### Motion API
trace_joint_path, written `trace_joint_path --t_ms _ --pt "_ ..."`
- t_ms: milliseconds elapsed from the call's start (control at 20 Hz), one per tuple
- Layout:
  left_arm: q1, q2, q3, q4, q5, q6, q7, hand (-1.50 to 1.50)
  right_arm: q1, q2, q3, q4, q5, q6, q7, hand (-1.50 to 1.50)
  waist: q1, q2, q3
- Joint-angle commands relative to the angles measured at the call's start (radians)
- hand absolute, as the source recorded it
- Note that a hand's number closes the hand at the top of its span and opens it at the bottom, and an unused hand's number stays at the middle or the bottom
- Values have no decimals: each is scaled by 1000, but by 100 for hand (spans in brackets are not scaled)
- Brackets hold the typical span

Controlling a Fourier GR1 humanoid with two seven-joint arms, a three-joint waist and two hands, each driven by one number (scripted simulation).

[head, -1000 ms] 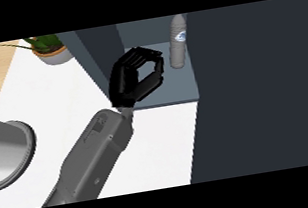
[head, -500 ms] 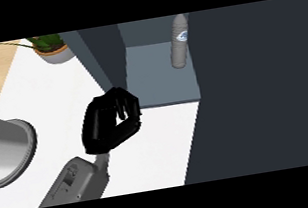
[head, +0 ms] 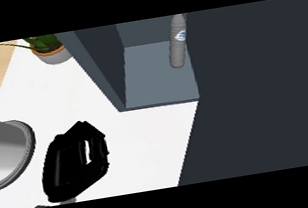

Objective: Pick up the bottled water, place it into the cabinet and close the cabinet

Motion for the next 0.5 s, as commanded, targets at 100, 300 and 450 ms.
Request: trace_joint_path --t_ms 100,300,450 --pt "99 66 91 -58 57 -83 -30 150 -192 206 187 79 95 -14 137 150 3 2 -1" --pt "178 112 129 -119 79 -115 -24 150 -320 298 221 164 125 -23 217 150 6 2 -1" --pt "184 124 155 -140 85 -116 -23 150 -409 296 249 202 225 -96 173 150 9 -1 -1"
